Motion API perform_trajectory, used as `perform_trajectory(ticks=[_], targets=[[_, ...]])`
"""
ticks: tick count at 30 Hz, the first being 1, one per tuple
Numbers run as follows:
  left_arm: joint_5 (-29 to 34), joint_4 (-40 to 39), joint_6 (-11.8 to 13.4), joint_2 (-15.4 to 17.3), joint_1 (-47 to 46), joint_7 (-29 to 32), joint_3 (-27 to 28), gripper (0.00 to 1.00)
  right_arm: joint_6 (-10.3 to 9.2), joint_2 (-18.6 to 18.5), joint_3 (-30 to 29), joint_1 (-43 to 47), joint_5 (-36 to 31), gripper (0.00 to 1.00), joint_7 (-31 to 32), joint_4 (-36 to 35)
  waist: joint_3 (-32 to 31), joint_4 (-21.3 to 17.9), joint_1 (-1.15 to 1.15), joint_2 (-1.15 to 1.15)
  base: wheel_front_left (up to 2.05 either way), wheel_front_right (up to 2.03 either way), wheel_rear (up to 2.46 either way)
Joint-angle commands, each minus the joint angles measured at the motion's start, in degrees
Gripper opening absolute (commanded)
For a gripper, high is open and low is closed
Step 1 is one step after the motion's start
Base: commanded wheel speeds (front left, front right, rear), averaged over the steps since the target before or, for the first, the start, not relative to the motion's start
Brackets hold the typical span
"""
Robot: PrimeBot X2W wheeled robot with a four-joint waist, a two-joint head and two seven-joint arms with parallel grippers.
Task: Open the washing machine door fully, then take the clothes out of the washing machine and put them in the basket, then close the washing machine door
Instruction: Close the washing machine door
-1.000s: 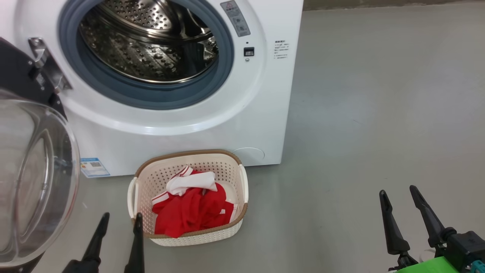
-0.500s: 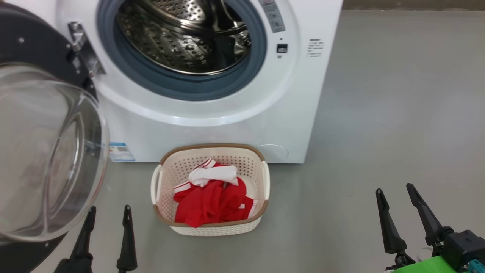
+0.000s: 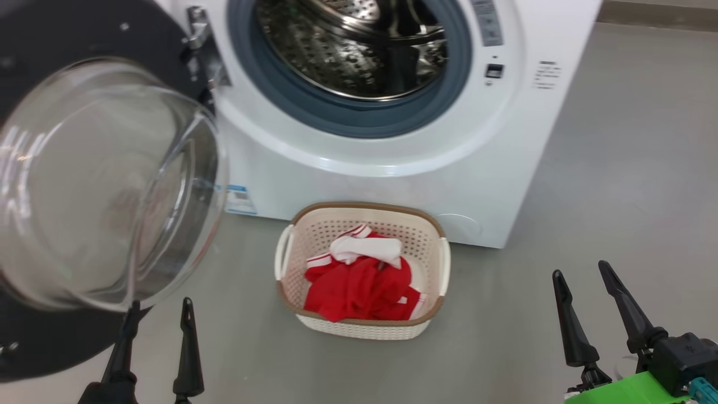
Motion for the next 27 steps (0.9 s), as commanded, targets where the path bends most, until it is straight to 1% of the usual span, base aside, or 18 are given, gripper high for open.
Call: perform_trajectory(ticks=[1, 8, 15, 22, 27], targets=[[0.4, -1.9, 0.7, 0.3, -2.0, -0.7, 2.0, 1.0, 0.36, -0.8, 1.7, -2.2, -0.6, 1.0, -0.4, -1.6, 0.4, 2.8, 0.0, 0.0, 0.0, 0.0, 0.0], [0.0, -2.5, 0.9, 0.0, -2.1, -0.7, 1.9, 1.0, 0.36, -0.8, 2.3, -2.9, -1.3, 1.0, -0.4, -2.0, 1.2, 7.0, 0.0, 0.0, 0.0, 0.0, 0.0], [-0.2, -3.0, 1.1, -0.4, -2.4, -0.7, 2.1, 1.0, 0.36, -0.8, 2.7, -3.5, -2.3, 1.0, -0.4, -2.0, 1.5, 10.3, 0.0, 0.0, 0.0, 0.0, 0.0], [-0.2, -3.4, 1.5, -0.6, -2.1, -0.7, 2.5, 1.0, 0.36, -0.8, 2.9, -3.6, -2.4, 1.0, -0.4, -1.7, 1.4, 11.9, 0.0, 0.0, 0.0, 0.0, 0.0], [-0.5, -4.4, 1.6, -0.9, -2.1, -0.7, 3.2, 1.0, 0.36, -0.8, 3.2, -3.5, -2.3, 1.0, -0.4, -1.5, 1.3, 12.2, 0.0, 0.0, 0.0, 0.0, 0.0]])
